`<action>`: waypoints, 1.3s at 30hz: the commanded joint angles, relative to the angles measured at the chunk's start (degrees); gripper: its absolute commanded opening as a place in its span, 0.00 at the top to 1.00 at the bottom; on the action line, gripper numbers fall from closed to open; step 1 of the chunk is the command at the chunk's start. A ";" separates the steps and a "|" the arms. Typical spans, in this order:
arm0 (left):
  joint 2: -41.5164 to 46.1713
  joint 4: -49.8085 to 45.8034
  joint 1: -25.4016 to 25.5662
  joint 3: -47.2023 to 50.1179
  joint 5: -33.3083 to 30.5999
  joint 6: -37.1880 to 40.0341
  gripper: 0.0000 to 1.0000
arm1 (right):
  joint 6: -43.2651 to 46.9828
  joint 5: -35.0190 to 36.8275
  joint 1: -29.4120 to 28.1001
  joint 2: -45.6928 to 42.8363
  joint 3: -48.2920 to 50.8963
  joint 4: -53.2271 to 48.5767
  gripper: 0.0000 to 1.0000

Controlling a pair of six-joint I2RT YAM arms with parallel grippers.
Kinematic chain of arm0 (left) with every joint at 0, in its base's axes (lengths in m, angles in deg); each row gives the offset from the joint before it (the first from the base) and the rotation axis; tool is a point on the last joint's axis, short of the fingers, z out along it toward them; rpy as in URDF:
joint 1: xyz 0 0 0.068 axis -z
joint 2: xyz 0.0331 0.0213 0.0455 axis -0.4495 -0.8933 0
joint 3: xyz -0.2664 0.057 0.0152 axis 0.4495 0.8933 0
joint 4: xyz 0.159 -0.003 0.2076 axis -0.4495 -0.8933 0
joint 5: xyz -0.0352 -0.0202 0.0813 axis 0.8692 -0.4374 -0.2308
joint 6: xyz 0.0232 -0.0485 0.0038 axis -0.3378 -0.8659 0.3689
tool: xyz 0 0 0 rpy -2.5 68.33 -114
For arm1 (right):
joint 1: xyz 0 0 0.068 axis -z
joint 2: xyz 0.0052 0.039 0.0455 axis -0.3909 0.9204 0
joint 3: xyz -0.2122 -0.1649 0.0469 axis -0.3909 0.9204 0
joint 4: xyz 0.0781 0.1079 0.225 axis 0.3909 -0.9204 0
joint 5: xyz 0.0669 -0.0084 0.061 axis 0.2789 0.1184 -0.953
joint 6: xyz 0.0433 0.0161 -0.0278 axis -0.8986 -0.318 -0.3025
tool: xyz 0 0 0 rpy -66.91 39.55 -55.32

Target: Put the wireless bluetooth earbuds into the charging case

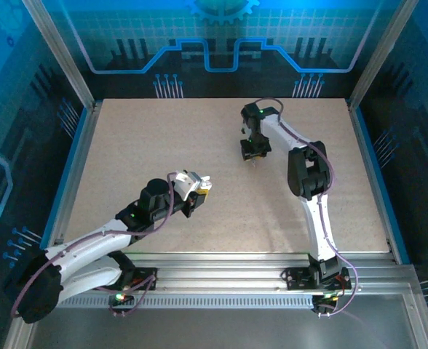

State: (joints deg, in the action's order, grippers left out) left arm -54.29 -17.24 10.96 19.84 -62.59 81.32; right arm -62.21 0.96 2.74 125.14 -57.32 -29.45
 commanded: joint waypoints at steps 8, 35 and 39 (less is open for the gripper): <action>-0.94 0.21 0.25 -2.72 -0.47 0.60 0.92 | 1.18 0.18 1.05 3.23 -1.17 -2.29 0.66; -2.82 3.06 0.35 -1.60 -0.10 -0.61 0.92 | -1.13 -2.53 1.27 -5.46 8.24 3.15 0.82; -5.58 6.81 0.47 -0.98 0.67 -1.53 0.93 | -3.52 -4.59 1.21 -12.45 14.64 6.38 0.82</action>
State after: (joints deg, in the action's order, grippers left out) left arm -58.36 -14.86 10.96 18.90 -62.55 81.04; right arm -63.24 -0.88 3.54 118.69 -45.34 -24.78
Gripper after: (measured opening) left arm 0.220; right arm 0.185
